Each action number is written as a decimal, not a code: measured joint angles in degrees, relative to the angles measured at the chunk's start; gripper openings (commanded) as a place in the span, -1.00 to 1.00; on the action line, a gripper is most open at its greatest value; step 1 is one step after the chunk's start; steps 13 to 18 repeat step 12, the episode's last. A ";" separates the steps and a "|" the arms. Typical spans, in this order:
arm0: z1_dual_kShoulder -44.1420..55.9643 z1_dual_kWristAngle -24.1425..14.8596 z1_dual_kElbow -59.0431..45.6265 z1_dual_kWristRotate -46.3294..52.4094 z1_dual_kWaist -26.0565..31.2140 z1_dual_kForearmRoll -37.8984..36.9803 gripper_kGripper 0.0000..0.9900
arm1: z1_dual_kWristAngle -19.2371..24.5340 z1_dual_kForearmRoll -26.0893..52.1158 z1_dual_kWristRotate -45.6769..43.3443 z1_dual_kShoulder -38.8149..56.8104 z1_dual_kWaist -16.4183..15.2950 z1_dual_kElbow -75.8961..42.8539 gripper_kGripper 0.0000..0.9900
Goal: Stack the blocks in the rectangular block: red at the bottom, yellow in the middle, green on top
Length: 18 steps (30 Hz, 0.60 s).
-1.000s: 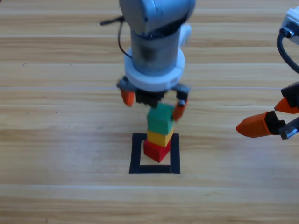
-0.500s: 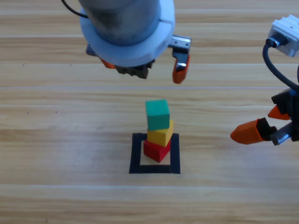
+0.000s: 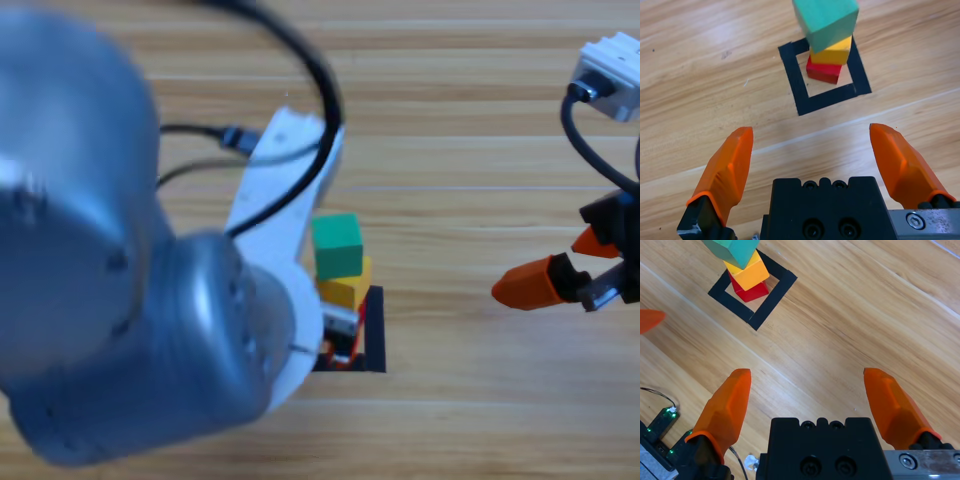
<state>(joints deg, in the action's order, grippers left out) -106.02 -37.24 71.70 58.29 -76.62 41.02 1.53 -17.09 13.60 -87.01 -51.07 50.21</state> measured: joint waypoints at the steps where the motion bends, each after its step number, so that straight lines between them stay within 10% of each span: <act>1: 0.14 0.00 -1.30 -0.22 0.00 -1.48 1.00 | 0.00 0.00 0.00 0.00 0.00 0.02 1.00; 18: 3.89 -0.04 -2.94 -0.98 -0.01 -3.52 1.00 | 0.00 0.00 0.00 -0.01 0.00 0.08 1.00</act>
